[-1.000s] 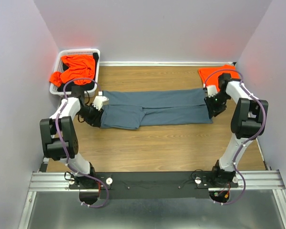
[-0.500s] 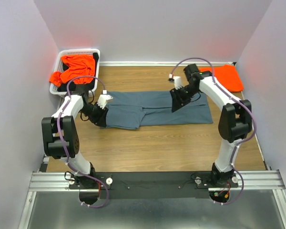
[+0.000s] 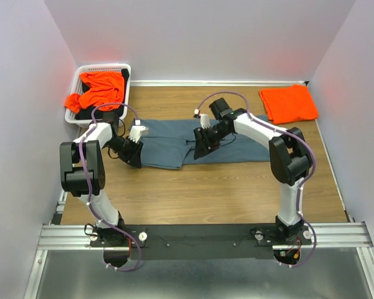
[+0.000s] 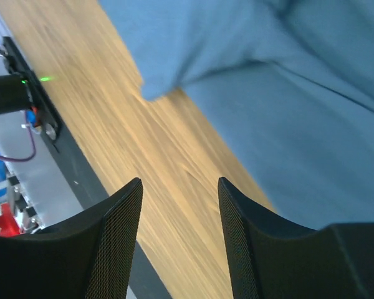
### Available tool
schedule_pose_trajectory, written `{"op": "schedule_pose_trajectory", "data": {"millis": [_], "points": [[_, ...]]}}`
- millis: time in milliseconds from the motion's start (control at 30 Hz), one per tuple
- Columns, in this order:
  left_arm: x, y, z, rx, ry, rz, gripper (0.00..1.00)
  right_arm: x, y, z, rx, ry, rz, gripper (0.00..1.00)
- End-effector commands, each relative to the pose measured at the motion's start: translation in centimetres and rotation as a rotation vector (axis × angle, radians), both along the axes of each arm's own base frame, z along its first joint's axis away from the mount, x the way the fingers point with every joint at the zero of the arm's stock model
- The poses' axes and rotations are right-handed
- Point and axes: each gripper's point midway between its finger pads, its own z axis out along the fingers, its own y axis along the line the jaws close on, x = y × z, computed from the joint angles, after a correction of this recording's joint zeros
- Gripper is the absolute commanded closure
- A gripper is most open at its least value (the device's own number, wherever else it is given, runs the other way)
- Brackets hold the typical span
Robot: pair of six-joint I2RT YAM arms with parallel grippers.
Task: Fold and stack the t-shirts
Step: Fold the tshirt
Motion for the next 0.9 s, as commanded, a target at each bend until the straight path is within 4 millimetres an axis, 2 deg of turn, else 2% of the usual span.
{"op": "schedule_pose_trajectory", "data": {"millis": [0,100,200,333,467,667,867], "points": [[1.2,-0.4,0.2,-0.015,-0.015,0.009,0.56,-0.1,2.9,-1.1,0.046,0.038,-0.052,0.4],[1.2,-0.5,0.1,-0.021,-0.01,0.015,0.59,-0.4,4.1,-2.5,0.018,0.058,-0.078,0.39],[1.1,-0.4,0.1,-0.012,-0.014,0.025,0.58,-1.0,5.1,-2.9,0.001,0.057,-0.081,0.38],[1.0,-0.4,0.3,-0.014,-0.019,0.034,0.54,-2.0,6.6,-3.2,0.011,0.087,-0.064,0.37],[1.1,-0.3,0.4,-0.004,-0.023,0.047,0.49,-2.5,7.8,-4.4,0.009,0.138,-0.052,0.37],[1.5,-0.2,0.6,0.003,-0.037,0.064,0.49,-2.7,8.8,-5.1,0.013,0.163,-0.038,0.4],[2.1,-0.4,0.6,-0.016,-0.033,0.069,0.5,-2.7,9.4,-4.8,0.027,0.173,-0.033,0.44]]}}
